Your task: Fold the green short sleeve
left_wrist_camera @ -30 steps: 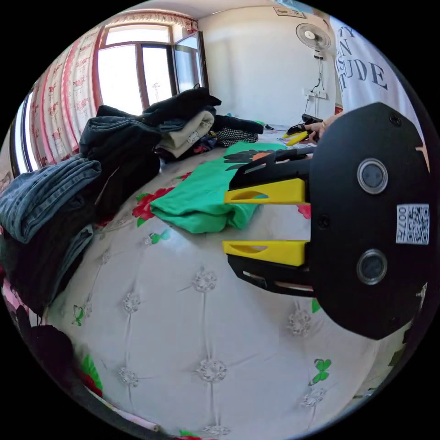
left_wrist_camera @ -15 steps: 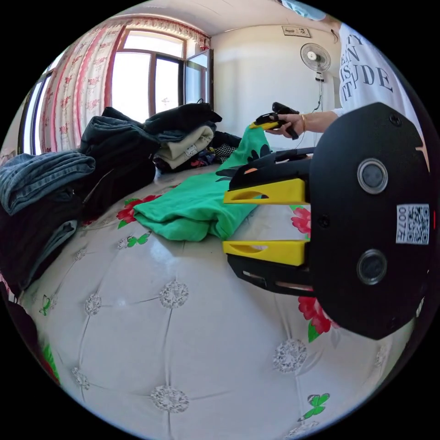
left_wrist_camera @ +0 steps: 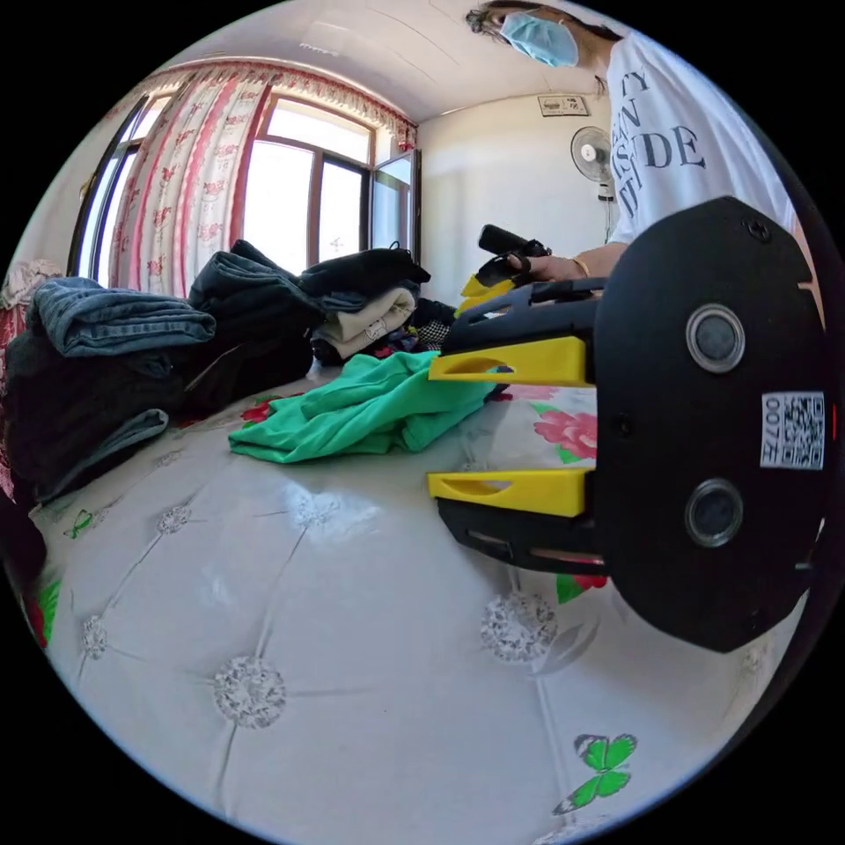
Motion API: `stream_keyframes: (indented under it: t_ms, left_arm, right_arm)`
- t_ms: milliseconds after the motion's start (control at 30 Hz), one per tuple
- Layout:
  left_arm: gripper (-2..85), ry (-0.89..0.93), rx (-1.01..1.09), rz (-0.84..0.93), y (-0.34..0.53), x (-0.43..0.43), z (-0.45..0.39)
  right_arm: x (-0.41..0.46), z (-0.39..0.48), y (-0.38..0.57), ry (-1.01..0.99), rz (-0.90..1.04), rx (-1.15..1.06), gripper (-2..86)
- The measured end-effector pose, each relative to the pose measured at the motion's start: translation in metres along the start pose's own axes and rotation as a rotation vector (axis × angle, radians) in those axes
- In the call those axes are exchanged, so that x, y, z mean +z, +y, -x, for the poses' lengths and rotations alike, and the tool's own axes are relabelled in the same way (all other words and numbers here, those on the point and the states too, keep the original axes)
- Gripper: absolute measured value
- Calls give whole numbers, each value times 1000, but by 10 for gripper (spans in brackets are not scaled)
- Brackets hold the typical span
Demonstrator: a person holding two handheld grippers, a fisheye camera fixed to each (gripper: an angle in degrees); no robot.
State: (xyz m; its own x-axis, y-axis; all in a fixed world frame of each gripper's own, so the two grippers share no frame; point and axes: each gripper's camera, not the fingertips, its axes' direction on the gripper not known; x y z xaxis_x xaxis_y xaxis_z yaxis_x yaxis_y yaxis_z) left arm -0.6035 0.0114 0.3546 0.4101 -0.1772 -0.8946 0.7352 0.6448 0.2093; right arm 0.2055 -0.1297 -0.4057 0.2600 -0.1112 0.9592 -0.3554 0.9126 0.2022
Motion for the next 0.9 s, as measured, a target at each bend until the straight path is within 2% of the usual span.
stream_keyframes:
  t_ms: [167, 367, 500, 733, 900]
  left_arm:
    - [149, 71, 55, 34, 14, -1, 7]
    - [178, 39, 150, 105, -2, 46, 8]
    - [108, -18, 194, 232, -22, 113, -5]
    - [86, -4, 322, 311, 21, 193, -80]
    - [83, 52, 408, 507, 106, 335, -159]
  right_arm:
    - [-40, -86, 46, 15, -84, 323, 89]
    - [1, -123, 53, -165, -37, 460, 94]
    - [23, -123, 39, -150, 24, 472, 68]
    - [-72, -107, 64, -113, -119, 342, 29]
    - [-174, -121, 149, -64, -334, 415, 22]
